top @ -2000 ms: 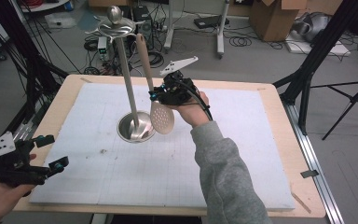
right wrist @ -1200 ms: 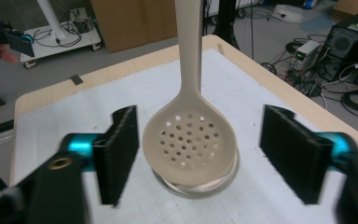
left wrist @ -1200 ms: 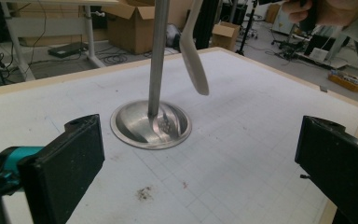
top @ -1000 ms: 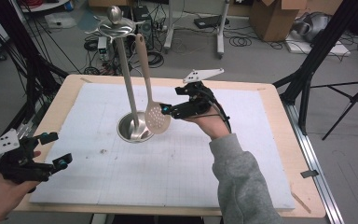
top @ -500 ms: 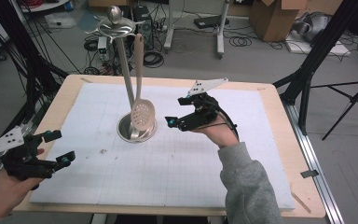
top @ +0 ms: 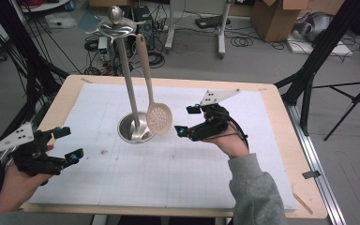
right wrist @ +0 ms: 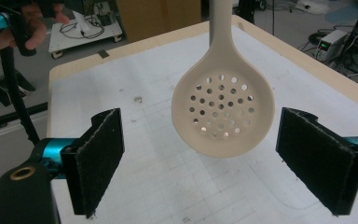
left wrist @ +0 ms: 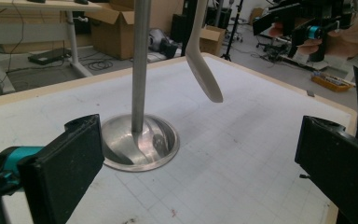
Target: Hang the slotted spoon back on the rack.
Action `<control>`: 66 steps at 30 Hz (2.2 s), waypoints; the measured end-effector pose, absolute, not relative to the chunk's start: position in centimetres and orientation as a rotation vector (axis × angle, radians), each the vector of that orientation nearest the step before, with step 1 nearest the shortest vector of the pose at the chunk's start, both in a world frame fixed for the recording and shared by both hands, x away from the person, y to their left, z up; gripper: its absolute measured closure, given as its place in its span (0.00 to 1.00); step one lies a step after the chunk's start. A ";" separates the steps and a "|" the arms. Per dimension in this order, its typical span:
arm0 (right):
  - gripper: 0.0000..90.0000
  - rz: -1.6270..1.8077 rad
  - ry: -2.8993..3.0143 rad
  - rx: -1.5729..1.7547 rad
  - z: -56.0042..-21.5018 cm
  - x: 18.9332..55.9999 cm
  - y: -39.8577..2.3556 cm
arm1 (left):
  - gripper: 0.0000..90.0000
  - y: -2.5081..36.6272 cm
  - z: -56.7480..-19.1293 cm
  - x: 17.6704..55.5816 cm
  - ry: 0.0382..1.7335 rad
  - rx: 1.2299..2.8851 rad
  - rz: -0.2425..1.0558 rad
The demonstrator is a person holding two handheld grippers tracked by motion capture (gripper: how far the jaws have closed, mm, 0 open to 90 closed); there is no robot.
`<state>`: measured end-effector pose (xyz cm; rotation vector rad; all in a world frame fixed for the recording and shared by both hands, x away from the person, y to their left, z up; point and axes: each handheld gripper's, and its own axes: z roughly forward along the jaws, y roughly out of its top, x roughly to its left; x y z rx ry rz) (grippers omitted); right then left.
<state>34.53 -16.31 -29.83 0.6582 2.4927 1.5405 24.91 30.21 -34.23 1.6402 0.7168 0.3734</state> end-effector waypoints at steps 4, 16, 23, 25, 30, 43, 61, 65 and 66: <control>0.16 1.549 2.477 0.696 -30.3 34.2 -17.6 | 0.02 29.9 -34.3 25.1 0.713 1.647 0.369; 0.16 1.577 2.397 0.762 -31.7 33.1 -21.3 | 0.02 29.6 -34.3 25.6 0.706 1.624 0.379; 0.15 1.597 2.327 0.806 -32.6 32.4 -22.8 | 0.02 29.3 -34.3 25.8 0.696 1.625 0.377; 0.15 1.610 2.304 0.820 -33.0 32.3 -23.2 | 0.02 29.2 -34.4 25.9 0.697 1.625 0.375; 0.15 1.594 2.281 0.848 -34.1 32.1 -24.2 | 0.02 29.2 -34.4 25.9 0.694 1.624 0.372; 0.13 1.604 2.126 0.930 -35.6 31.1 -26.9 | 0.02 29.5 -34.8 26.1 0.695 1.622 0.406; 0.11 1.547 1.997 1.076 -37.2 29.6 -29.8 | 0.02 30.0 -35.2 26.3 0.717 1.621 0.408; 0.11 1.533 1.984 1.099 -37.7 29.2 -30.5 | 0.02 30.2 -35.3 26.3 0.724 1.625 0.424; 0.11 1.532 1.981 1.099 -37.8 29.2 -30.6 | 0.02 30.3 -35.3 26.3 0.729 1.622 0.428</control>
